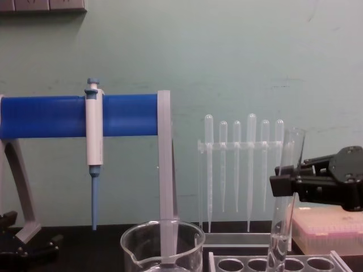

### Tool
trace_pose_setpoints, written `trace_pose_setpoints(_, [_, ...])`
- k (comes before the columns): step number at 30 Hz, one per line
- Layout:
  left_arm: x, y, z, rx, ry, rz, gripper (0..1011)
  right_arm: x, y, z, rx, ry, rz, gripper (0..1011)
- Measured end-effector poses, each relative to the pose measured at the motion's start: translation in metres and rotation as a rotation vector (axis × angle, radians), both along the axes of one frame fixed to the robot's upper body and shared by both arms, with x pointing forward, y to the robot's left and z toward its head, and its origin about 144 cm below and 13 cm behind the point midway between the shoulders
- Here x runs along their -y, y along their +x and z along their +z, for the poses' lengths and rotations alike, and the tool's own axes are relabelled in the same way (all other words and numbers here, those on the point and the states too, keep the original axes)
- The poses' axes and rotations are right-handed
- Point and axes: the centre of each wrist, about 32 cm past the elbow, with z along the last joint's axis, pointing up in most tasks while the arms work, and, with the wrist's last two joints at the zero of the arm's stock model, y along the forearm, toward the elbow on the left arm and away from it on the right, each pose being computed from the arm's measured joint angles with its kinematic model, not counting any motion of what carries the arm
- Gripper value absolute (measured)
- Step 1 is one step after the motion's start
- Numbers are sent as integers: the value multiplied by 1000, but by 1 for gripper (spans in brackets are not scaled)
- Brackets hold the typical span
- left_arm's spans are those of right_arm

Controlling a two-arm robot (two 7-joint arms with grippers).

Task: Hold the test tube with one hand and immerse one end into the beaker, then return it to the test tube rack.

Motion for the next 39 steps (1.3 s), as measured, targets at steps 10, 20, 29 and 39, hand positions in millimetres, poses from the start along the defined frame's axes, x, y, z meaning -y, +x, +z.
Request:
trace_pose_setpoints(10, [0,0,0,0,0,0,1000,-1,4,-9,-20,3,3,233])
trace_pose_setpoints(20, [0,0,0,0,0,0,1000,-1,7,-16,-37,5,3,233])
trace_pose_setpoints(29, [0,0,0,0,0,0,1000,-2,11,-22,-54,-2,2,233])
trace_pose_setpoints(39, [0,0,0,0,0,0,1000,-3,13,-30,-78,-7,-4,233])
